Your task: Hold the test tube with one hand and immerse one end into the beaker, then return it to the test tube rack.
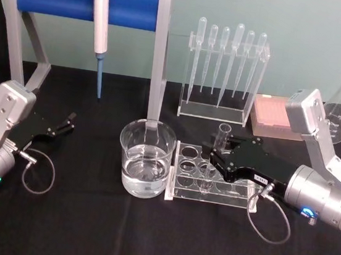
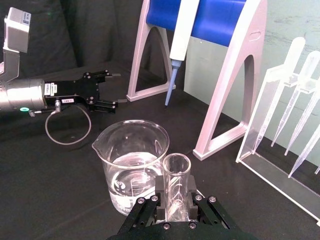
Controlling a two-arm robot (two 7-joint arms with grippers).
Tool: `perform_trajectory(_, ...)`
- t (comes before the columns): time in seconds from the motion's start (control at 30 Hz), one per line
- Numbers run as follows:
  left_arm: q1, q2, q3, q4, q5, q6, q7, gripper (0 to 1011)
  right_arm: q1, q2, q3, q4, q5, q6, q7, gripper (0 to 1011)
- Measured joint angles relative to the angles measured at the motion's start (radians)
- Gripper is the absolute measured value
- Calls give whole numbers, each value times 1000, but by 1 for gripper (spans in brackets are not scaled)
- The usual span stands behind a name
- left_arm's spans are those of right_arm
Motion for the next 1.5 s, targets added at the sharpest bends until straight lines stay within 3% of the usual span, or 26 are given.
perform_trajectory(0.2,0,0,0,0,0,0,0,1000,0,0,0,0,1,1,0,260)
perform_trajectory(0.6,0,0,0,0,0,0,0,1000,0,2,2,-3,2,0,-1,628)
perform_trajectory(0.83,0,0,0,0,0,0,0,1000,-28,12,39,-81,15,-38,-3,862)
perform_trajectory(1.07,0,0,0,0,0,0,0,1000,-46,19,73,-148,40,-51,-11,1002)
perform_trajectory(1.3,0,0,0,0,0,0,0,1000,-90,10,143,-198,54,-56,-107,1002)
perform_trajectory(1.5,0,0,0,0,0,0,0,1000,-137,-17,200,-174,9,-53,-224,1002)
